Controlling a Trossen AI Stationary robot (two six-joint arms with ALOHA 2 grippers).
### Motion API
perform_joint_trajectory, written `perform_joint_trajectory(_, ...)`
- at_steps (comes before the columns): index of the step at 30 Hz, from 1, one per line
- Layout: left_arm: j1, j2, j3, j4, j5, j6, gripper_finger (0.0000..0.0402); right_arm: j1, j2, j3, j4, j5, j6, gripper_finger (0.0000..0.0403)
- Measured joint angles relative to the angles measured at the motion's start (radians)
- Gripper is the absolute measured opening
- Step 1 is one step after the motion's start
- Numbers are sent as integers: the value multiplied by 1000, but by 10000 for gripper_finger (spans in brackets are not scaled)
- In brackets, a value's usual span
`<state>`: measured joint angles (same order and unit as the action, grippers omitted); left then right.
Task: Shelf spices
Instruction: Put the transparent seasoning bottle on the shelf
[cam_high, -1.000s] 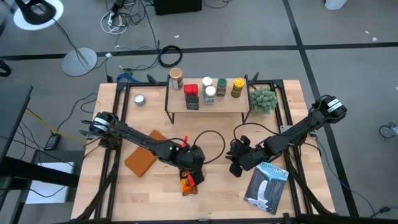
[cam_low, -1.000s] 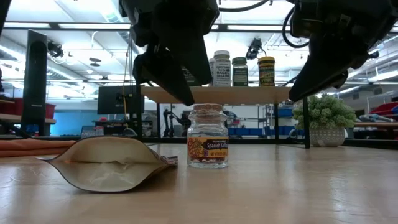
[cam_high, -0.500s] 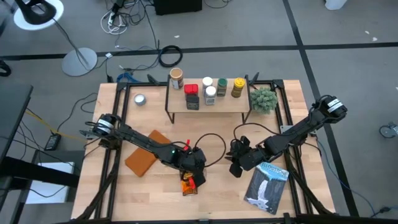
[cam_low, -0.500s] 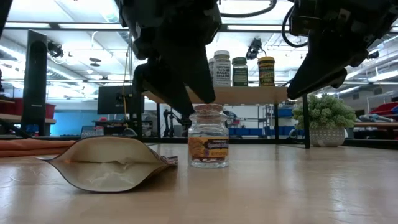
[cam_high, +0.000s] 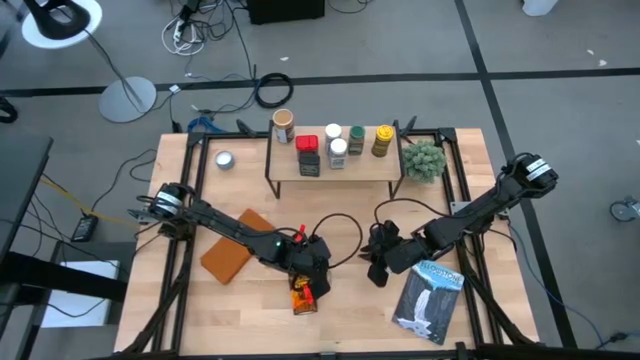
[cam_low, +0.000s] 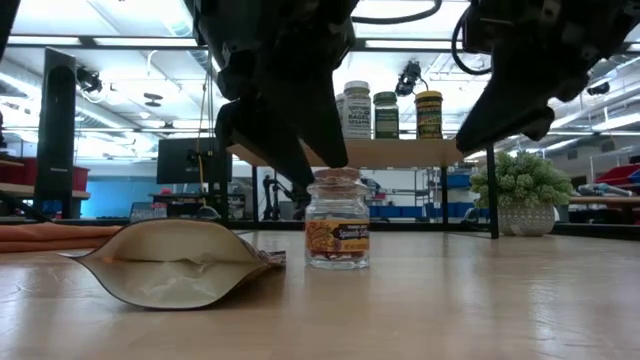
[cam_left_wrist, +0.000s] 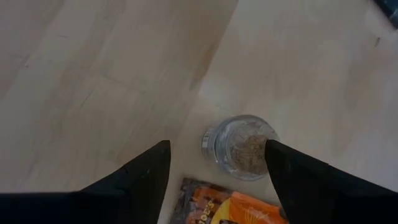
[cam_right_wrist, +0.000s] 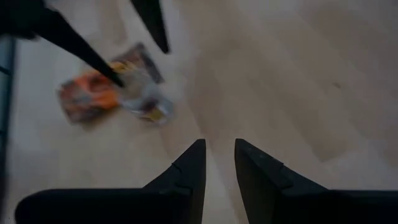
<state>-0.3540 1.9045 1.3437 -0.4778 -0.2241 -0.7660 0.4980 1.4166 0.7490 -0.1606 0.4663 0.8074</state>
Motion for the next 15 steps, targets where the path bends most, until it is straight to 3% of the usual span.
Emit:
perform_joint_trajectory(10, 0, -64, 1, -39, -5, 122, 266, 4, 41, -1, 224, -52, -130, 84)
perform_joint_trajectory(15, -6, -145, 19, -38, -64, 246, 266, -4, 154, 0, 471, -44, -243, 84)
